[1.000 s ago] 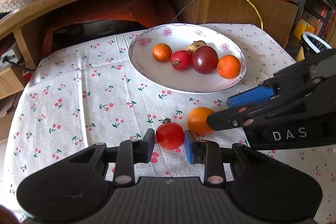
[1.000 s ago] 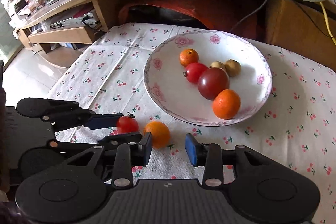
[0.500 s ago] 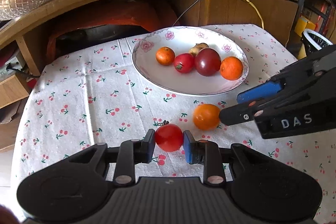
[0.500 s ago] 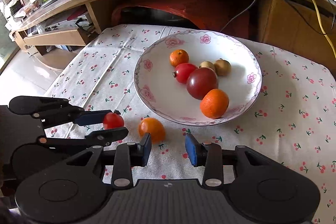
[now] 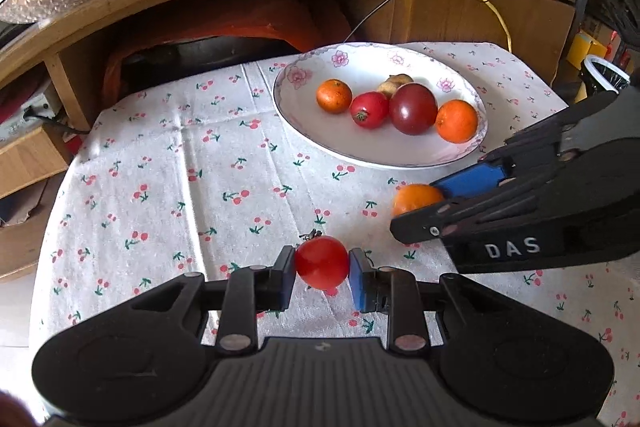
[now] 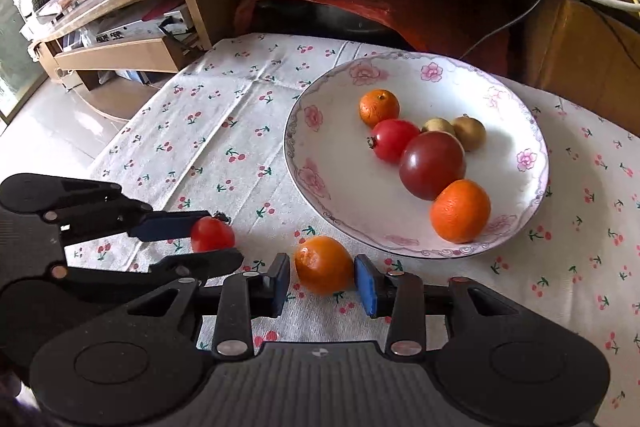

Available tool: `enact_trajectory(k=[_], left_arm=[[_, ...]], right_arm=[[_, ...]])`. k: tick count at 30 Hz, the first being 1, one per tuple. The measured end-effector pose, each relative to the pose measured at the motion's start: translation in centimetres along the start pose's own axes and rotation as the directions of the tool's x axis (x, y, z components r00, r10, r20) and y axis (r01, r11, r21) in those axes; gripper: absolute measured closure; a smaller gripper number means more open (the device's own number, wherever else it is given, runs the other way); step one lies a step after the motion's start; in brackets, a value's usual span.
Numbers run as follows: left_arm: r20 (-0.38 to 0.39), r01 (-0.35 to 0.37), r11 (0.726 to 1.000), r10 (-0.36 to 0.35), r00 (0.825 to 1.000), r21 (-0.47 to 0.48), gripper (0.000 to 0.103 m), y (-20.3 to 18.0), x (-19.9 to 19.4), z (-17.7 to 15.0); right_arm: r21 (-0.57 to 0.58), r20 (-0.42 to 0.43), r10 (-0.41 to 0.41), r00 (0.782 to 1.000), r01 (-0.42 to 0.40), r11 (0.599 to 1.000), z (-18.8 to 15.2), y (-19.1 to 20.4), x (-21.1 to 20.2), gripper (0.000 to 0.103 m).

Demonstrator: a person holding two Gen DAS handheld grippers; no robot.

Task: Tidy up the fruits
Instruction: 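Carry the tomato in the left tool to the bowl while the right tool carries the tangerine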

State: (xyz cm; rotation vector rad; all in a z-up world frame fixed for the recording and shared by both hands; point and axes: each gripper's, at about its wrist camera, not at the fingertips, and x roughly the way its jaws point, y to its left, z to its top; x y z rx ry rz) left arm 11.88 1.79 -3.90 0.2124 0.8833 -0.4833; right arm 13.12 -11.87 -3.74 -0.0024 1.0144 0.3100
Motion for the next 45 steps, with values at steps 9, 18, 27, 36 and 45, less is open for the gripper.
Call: enact_trajectory(k=[9,18,27,36,45], left_arm=[[-0.003,-0.009,1.000,0.010,1.000,0.020,0.067,-0.3,0.0,0.0],[-0.006,-0.026,0.999,0.026,1.000,0.048,0.067,-0.6,0.0,-0.1],[-0.005,-0.032,0.998,0.032,0.999,0.057,0.067,-0.7,0.1,0.0],[-0.001,-0.031,0.997,0.032,1.000,0.073,0.067,-1.2,0.0,-0.1],[0.060,-0.013,0.999,0.010,0.998,0.051,0.067,-1.8,-1.1,1.9]], right_arm=[[-0.013,-0.007,-0.026,1.000,0.026,1.000,-0.2,0.3,0.0,0.077],[-0.035,-0.008,-0.050,0.999,0.049,0.998,-0.6,0.7,-0.3,0.077],[-0.055,-0.007,-0.071,0.997,0.070,0.996,-0.8,0.9,-0.3,0.077],[-0.044,-0.010,-0.073,0.997,0.073,0.996,-1.0,0.6,-0.7,0.078],[0.012,0.061,-0.062,0.996,0.062,0.998,-0.3,-0.9,-3.6,0.078]])
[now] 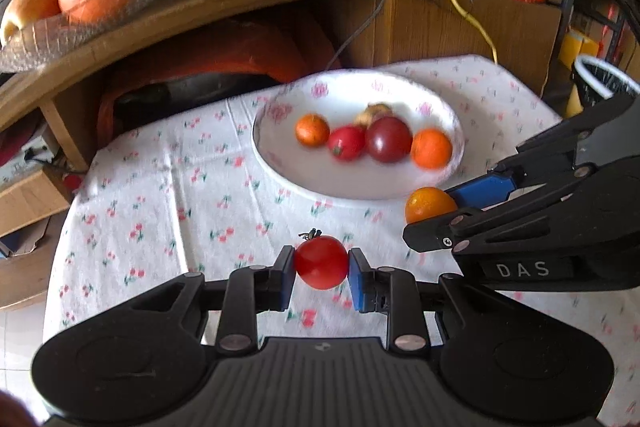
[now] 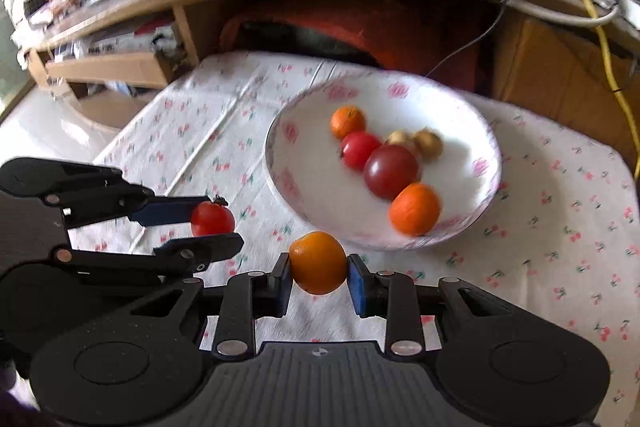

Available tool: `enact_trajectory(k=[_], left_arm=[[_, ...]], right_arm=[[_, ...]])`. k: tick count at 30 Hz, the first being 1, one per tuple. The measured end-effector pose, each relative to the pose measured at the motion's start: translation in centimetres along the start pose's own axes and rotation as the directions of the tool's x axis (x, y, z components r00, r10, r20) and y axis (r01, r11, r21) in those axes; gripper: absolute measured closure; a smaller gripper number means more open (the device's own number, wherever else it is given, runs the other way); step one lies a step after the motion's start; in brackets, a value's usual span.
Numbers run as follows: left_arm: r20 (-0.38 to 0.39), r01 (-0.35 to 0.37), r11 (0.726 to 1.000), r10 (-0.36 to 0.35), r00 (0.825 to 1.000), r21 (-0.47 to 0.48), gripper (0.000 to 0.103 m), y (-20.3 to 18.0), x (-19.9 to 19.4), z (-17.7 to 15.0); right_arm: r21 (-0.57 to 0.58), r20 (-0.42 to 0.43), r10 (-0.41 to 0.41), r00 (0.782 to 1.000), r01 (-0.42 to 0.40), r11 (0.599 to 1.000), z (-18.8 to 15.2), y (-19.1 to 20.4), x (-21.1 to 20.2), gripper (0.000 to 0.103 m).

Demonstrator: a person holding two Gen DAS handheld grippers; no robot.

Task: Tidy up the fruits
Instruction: 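Carry the tomato in the left tool to the bowl while the right tool carries the tangerine, then open the left tool over the bowl while the right tool opens to drop the tangerine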

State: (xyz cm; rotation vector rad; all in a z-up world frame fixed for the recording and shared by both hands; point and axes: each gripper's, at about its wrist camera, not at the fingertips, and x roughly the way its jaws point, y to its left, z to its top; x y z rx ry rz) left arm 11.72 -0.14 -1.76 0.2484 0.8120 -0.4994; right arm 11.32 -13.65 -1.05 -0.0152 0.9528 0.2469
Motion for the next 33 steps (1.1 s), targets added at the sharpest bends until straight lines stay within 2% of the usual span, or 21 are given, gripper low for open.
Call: enact_trajectory(k=[7,9,13,19,23,25,27,33], left_arm=[[0.032,0.007,1.000,-0.007,0.999,-0.004,0.067,-0.9,1.2,2.8],[0.032,-0.012,1.000,0.012,0.999,0.021,0.067,-1.5,1.8,3.2],[0.026,-0.026,0.999,0.025,0.999,0.032,0.067,-1.7,2.9,3.7],[0.031,-0.033,0.999,0.033,0.999,-0.015,0.067,-0.7,3.7,4.4],[0.031,-0.032,0.999,0.033,0.999,-0.010,0.066,-0.8,4.1,4.7],[0.028,-0.036,0.999,0.036,0.999,-0.007,0.064,-0.8,4.3,4.8],[0.025,-0.033,0.999,0.033,0.999,-0.009,0.058,-0.7,4.5,4.8],[0.028,-0.035,0.999,0.036,0.999,-0.038,0.051,-0.2,4.4,4.8]], right_arm=[[0.034,0.057,-0.034,0.998,0.032,0.999,2.1,-2.3,-0.1,0.078],[0.043,0.064,-0.033,0.997,0.031,0.999,2.3,-2.6,0.3,0.078],[0.033,0.084,-0.037,0.996,0.034,0.999,2.4,-2.8,0.5,0.078],[0.044,0.106,-0.046,0.993,0.041,0.998,3.0,-3.5,0.6,0.077],[0.063,0.122,-0.047,0.991,0.040,0.997,3.2,-4.0,0.8,0.073],[0.068,0.125,-0.043,0.991,0.034,0.997,3.3,-4.1,1.0,0.071],[0.070,0.128,-0.044,0.991,0.035,0.997,3.3,-4.1,1.1,0.069],[0.115,0.140,-0.053,0.989,0.037,0.993,3.4,-4.7,0.9,0.068]])
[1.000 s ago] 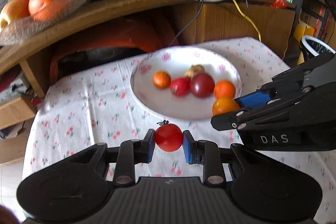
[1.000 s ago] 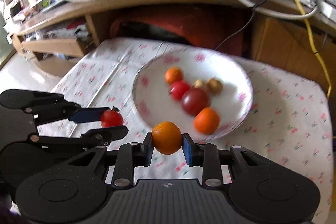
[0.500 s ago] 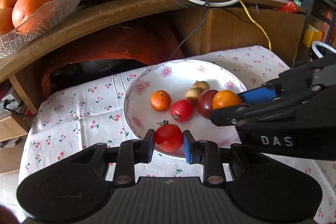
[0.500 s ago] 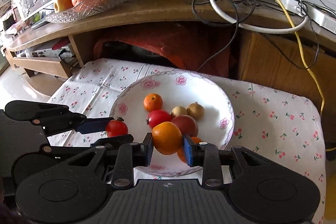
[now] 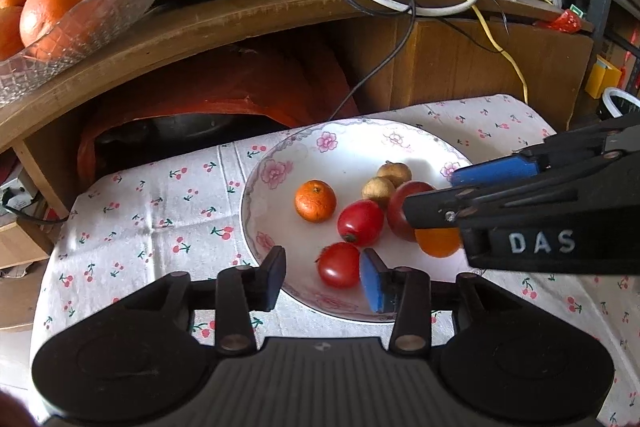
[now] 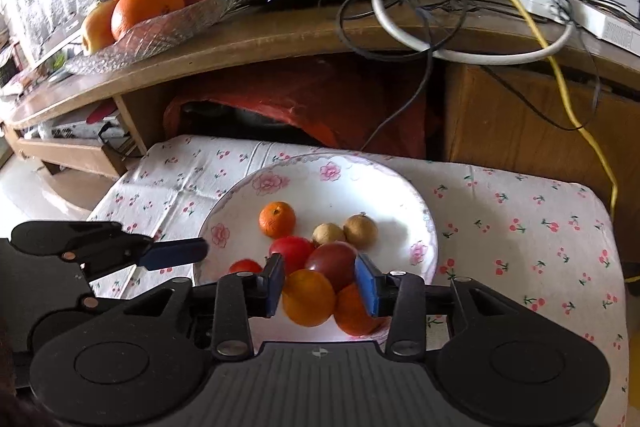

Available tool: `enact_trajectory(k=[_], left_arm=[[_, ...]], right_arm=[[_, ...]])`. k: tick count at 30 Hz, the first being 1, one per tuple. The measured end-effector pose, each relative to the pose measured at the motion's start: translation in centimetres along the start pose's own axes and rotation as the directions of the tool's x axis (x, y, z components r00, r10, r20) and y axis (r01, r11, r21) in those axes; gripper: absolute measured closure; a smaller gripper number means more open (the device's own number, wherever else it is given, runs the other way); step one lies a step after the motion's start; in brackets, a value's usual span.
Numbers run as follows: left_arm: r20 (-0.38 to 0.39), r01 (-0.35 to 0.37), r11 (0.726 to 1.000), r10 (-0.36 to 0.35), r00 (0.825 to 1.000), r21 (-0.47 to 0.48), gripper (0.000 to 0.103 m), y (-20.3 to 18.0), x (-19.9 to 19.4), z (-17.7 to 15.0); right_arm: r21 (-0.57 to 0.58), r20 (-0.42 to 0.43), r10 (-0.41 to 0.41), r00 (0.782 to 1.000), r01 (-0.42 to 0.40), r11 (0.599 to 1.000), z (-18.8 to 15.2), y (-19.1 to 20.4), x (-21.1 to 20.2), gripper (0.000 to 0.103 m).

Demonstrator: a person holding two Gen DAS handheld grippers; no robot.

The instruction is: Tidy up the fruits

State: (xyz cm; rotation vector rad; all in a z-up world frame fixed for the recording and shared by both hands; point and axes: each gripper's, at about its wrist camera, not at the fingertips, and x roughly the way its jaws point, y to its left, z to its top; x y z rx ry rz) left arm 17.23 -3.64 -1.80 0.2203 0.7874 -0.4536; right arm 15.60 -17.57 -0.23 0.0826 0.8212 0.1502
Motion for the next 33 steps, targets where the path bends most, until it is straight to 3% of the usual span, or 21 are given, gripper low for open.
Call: enact_trajectory(k=[10,21,33], left_arm=[[0.027,-0.045,0.996,0.048,0.998,-0.072,0.038,0.4,-3.0,-0.9],[0.066,-0.093,0.988,0.102,0.993,-0.122,0.012,-1.3,-7.9,-3.5],[0.085,-0.144,0.980,0.157,0.984,-0.140,0.010,-3.6,-12.2,-6.2]], right_arm=[[0.055,0.002,-0.051,0.999,0.051,0.997,-1.4,-0.6,-3.1,0.063],[0.134,-0.032,-0.053,0.998,0.057,0.989,-5.5,0.7,-7.9,0.060],[0.176,-0.037,-0.026,0.999,0.032,0.984,-8.7,2.1,-11.5,0.060]])
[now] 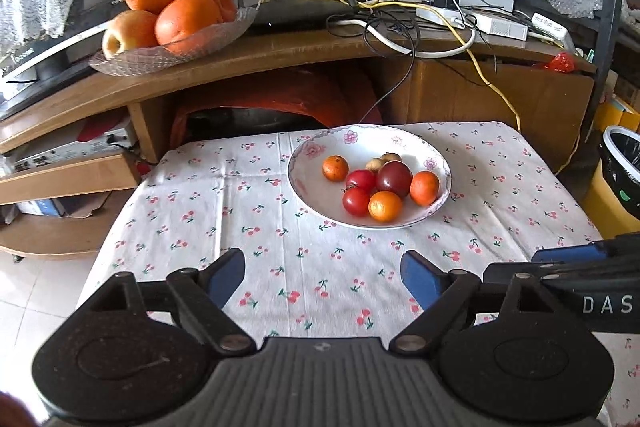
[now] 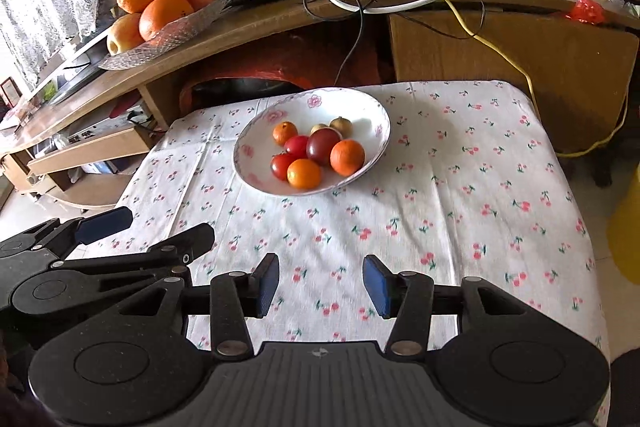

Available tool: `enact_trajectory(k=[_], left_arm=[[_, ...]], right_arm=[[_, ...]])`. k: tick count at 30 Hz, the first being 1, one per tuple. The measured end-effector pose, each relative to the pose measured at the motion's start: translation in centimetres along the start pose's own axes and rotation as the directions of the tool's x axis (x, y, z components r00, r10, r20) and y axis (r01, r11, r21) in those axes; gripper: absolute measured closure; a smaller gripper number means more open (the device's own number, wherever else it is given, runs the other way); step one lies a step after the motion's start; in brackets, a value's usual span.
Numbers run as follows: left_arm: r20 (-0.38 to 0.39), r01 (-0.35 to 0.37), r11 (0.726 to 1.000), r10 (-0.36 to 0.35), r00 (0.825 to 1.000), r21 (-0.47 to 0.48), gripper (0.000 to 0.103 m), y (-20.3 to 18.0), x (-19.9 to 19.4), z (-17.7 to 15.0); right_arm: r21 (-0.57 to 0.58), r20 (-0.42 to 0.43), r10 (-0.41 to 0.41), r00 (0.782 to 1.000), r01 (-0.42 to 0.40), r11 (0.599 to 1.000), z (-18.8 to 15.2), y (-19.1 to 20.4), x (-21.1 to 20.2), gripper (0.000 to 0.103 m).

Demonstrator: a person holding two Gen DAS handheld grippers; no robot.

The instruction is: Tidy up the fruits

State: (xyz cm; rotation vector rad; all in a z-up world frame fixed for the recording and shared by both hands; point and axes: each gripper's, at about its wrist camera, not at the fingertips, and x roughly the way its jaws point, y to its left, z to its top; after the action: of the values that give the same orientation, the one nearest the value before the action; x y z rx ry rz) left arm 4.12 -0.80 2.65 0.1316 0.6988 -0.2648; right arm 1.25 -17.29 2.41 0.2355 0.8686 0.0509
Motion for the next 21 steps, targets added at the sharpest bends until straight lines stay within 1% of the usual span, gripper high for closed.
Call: enact_trajectory(k=[3,9,10,12,14,21], left_arm=[[0.011,-0.011,1.000,0.011,1.000,-0.010,0.009,-0.1,-1.2,-0.4],[0.024,0.000,0.999,0.001,1.000,-0.039,0.009,-0.1,-3.1,-1.3],[0.031,-0.007,0.999,0.008,0.999,-0.037,0.009,-0.2,-3.6,-1.5],[0.040,-0.033,0.999,0.034,0.999,-0.029,0.005,-0.4,-4.3,-1.8],[0.038,-0.060,0.998,0.060,0.997,-0.019,0.003,-0.7,-4.8,-2.0],[0.051,-0.076,0.997,0.077,0.996,-0.012,0.002,-0.9,-6.1,-2.7]], right_arm=[[-0.002,0.006,0.006,1.000,-0.006,1.000,-0.6,0.2,-0.9,0.059],[0.004,0.017,0.022,1.000,-0.022,1.000,-1.7,0.6,-2.6,0.059],[0.003,0.018,0.024,1.000,-0.024,1.000,-1.8,0.7,-2.8,0.059],[0.003,0.020,0.028,0.999,-0.028,1.000,-2.2,0.8,-3.3,0.059],[0.003,0.018,0.029,0.999,-0.030,1.000,-2.6,0.9,-3.6,0.059],[0.014,0.019,0.038,0.999,-0.038,0.999,-3.7,1.2,-4.6,0.060]])
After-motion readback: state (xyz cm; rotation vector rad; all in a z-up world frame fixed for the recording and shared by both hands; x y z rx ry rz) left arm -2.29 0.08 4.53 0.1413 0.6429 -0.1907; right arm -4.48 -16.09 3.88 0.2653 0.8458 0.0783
